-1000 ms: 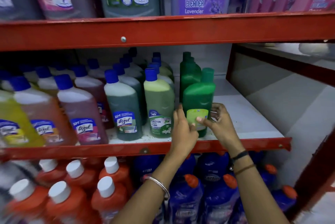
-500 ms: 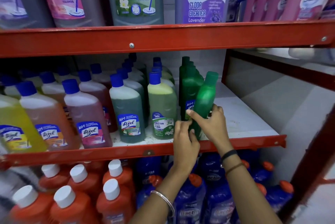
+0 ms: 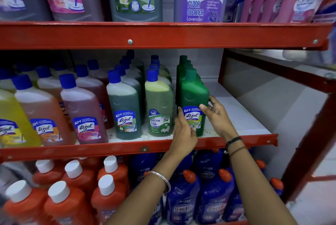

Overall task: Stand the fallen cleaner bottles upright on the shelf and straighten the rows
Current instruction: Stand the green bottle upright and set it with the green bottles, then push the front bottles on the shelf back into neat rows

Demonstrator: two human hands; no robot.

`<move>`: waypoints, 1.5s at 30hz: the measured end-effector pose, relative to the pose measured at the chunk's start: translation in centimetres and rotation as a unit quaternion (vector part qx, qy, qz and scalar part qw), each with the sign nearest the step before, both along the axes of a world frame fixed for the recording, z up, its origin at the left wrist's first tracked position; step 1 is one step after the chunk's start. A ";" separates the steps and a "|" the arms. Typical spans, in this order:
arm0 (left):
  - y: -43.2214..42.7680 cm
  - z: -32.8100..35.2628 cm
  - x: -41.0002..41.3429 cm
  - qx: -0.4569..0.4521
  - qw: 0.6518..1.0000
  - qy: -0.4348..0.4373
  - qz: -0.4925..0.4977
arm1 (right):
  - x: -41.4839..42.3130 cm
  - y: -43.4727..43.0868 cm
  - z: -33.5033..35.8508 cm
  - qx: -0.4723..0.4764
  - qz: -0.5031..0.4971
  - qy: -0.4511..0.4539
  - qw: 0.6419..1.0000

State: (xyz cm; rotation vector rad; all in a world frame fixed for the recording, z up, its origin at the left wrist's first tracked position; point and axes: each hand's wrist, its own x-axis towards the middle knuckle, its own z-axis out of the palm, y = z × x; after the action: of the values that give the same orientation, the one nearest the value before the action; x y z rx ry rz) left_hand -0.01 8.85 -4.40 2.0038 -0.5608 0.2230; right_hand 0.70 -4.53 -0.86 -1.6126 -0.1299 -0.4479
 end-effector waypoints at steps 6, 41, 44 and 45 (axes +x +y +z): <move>0.2 -0.2 -0.4 -0.013 1.000 0.005 0.003 | 0.2 -0.7 -0.9 0.005 -0.022 -0.010 1.000; 8.1 -0.4 -1.3 -0.175 0.979 0.003 0.100 | -4.6 12.0 -2.8 -0.113 -0.014 0.018 0.993; 8.8 0.7 0.5 -0.146 0.984 0.042 0.090 | -2.8 13.4 -2.1 -0.091 -0.008 0.074 0.993; 9.1 1.0 1.0 -0.136 0.985 0.054 0.088 | -2.3 13.6 -1.8 -0.068 -0.007 0.072 0.995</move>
State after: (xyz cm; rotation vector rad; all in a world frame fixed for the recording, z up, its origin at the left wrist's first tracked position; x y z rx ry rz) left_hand 1.02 17.93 -3.43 1.7854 -0.2681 0.2798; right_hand -1.57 9.07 -2.70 -1.7757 -0.0409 -0.3377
